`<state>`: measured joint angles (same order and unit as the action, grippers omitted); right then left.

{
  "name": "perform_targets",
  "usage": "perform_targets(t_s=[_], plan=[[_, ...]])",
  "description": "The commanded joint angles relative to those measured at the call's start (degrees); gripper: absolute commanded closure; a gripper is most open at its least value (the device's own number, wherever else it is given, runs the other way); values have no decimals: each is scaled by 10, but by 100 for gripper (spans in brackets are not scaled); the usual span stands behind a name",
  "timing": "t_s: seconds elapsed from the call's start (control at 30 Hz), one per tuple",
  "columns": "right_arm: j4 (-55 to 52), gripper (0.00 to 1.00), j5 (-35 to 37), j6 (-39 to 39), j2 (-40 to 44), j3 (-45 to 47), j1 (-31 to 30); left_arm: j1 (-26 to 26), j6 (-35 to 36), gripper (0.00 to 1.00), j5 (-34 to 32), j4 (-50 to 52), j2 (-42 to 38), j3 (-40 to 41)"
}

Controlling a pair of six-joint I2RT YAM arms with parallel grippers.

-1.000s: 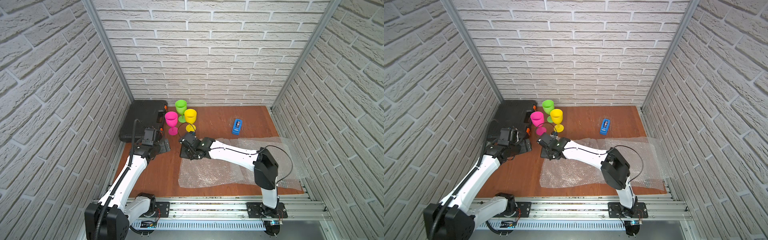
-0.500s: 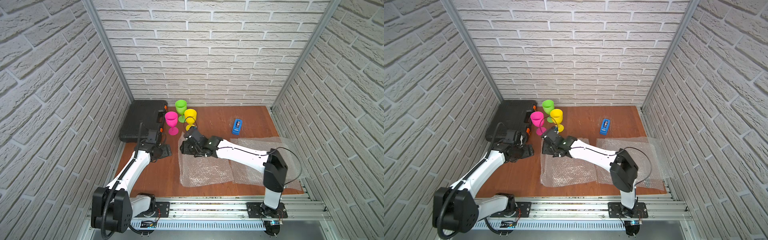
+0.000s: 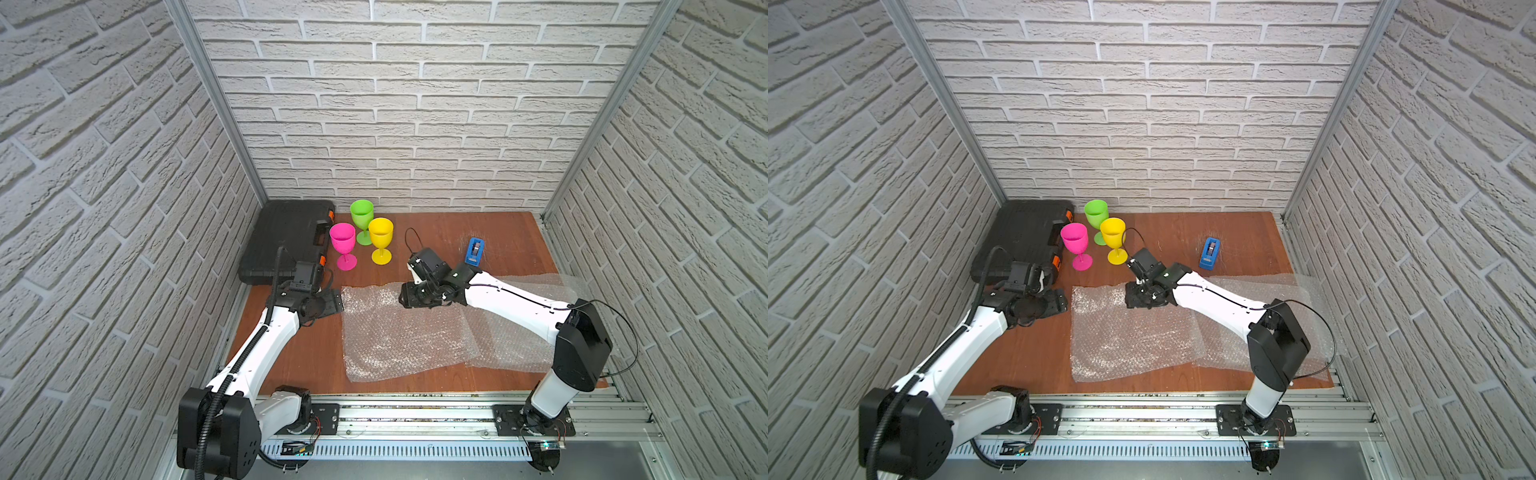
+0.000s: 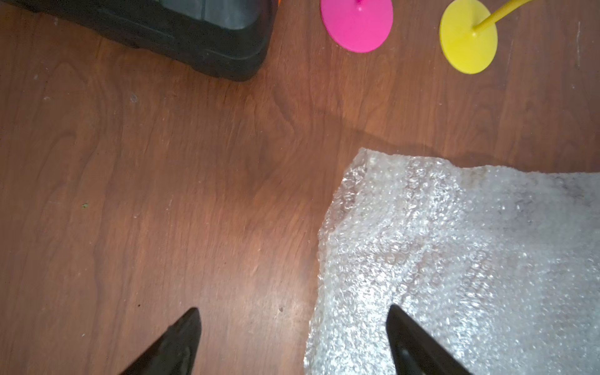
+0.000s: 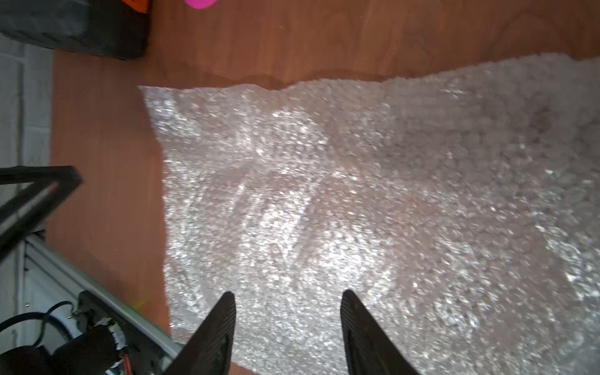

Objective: Wrap wine glasses in bubble wrap
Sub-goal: Move the bubble wrap to the center of the board, then adjust the bubble wrap at the center of the board.

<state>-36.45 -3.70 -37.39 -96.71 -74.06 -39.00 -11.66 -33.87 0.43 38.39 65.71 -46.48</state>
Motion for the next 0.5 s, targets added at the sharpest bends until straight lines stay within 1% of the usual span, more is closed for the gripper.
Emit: perform_targets(t_s=[0.0, 0.1, 0.27, 0.33, 0.43, 0.47], plan=[[-29, 45, 11, 26, 43, 49, 60, -37, -17, 12, 18, -2, 33, 6], [-30, 44, 12, 35, 69, 93, 109, -64, -28, 15, 20, -22, 79, 16], [-22, 42, -4, 53, 93, 137, 165, -74, -39, 26, 2, -41, 127, 34], [-15, 42, -15, 62, 93, 145, 175, -73, -39, 33, 17, -55, 142, 42], [-8, 42, -26, 66, 88, 151, 183, -68, -39, 42, 60, -85, 168, 53], [-2, 42, -34, 67, 87, 153, 183, -64, -39, 50, 73, -96, 176, 56]])
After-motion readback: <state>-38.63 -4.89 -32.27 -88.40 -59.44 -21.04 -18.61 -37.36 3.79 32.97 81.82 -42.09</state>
